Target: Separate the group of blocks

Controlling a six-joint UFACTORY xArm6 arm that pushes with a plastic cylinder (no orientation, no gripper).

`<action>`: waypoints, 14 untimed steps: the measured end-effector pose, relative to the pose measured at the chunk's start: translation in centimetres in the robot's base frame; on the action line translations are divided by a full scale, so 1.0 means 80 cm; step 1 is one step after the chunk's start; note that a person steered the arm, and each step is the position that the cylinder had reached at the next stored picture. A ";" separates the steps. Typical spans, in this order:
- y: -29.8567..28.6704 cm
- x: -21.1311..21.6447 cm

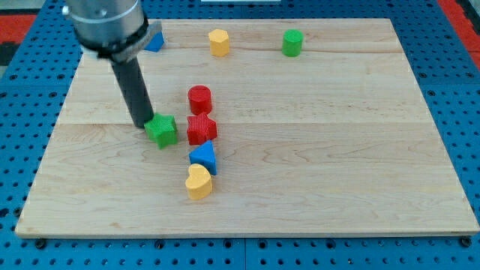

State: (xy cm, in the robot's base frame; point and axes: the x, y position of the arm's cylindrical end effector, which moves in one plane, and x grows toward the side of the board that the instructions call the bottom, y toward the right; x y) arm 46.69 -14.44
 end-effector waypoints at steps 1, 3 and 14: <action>-0.008 0.047; 0.062 0.165; 0.122 0.076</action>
State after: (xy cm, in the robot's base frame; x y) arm 52.74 -4.65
